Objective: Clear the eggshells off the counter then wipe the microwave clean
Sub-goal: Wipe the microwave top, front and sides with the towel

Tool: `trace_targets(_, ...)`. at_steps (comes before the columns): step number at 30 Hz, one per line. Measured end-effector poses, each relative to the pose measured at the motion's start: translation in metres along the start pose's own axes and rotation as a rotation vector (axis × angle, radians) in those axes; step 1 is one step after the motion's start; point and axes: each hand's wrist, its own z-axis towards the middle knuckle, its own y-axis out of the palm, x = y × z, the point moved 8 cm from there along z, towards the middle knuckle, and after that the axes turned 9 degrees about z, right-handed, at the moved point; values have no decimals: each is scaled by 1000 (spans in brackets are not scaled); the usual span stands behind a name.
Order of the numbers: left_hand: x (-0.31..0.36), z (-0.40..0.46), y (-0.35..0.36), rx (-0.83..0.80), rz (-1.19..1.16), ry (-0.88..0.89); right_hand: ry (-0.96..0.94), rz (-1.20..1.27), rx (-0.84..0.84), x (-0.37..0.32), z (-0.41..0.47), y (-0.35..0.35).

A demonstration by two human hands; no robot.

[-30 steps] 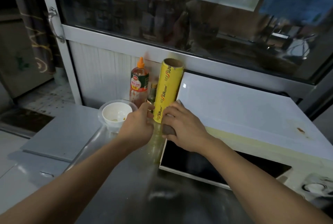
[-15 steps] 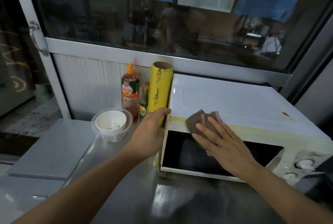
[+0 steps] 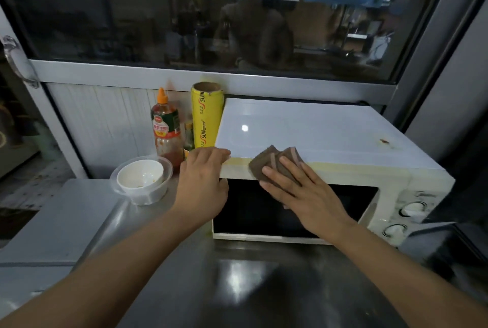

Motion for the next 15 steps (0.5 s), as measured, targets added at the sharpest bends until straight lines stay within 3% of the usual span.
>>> trace_targets(15, 186, 0, 61, 13, 41, 297, 274, 74, 8, 113, -153, -35)
